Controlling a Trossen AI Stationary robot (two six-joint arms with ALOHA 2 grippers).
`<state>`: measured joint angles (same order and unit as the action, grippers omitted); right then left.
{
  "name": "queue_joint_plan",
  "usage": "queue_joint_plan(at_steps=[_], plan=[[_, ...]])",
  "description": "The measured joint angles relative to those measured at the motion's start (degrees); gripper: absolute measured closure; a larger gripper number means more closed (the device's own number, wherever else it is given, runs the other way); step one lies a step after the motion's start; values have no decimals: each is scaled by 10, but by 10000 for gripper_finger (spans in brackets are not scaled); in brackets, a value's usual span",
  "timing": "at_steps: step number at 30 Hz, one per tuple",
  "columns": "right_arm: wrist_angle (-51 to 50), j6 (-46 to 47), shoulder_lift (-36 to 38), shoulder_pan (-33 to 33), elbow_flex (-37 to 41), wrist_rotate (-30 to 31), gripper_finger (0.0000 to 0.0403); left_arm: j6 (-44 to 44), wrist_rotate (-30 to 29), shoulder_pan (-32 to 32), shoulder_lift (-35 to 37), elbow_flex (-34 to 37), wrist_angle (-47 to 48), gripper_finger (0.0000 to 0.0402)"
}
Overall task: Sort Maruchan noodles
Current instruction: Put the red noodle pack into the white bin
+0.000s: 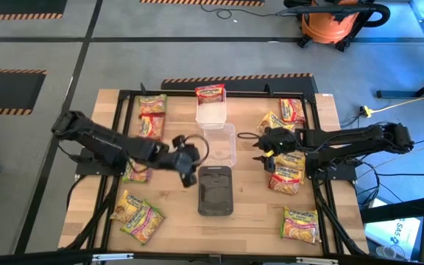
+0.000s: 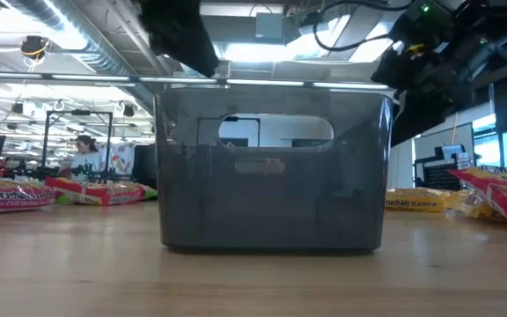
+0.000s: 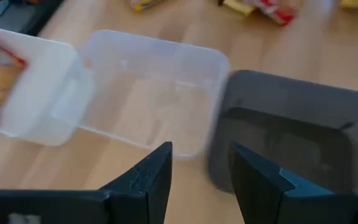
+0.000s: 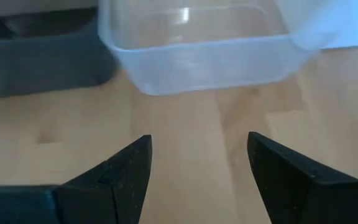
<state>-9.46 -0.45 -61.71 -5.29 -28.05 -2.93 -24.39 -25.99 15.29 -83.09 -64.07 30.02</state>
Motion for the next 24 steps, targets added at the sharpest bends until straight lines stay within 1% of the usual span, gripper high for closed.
queue_joint_plan(at_steps=[2,5,6,7,10,12,13,15,18,20,21,24], plan=[[7,1,0,18,0,-2,158,-18,-2,24,-4,11,0,253],[27,11,0,33,0,-13,158,-45,4,46,-32,12,-12,253],[45,20,0,37,0,-29,158,-53,1,52,-40,14,-10,253],[63,32,0,39,0,-45,158,-54,1,54,-51,14,-29,253],[97,80,-1,44,-10,-68,158,-64,-1,64,-74,12,-66,253],[76,90,0,46,-26,-116,158,-60,-7,82,-97,12,-110,253],[42,91,1,45,-38,-139,158,-54,-12,95,-108,12,-120,253],[-74,108,5,45,-76,-144,158,-48,-23,118,-127,12,-157,253],[-264,126,15,42,-139,-101,158,-47,-52,143,-151,12,-183,253],[-389,152,18,42,-167,-89,158,-54,-74,154,-165,12,-196,253],[-430,165,18,42,-177,-85,158,-55,-81,160,-169,12,-198,253],[-506,205,22,52,-181,-82,158,-55,-92,169,-177,12,-209,253]])
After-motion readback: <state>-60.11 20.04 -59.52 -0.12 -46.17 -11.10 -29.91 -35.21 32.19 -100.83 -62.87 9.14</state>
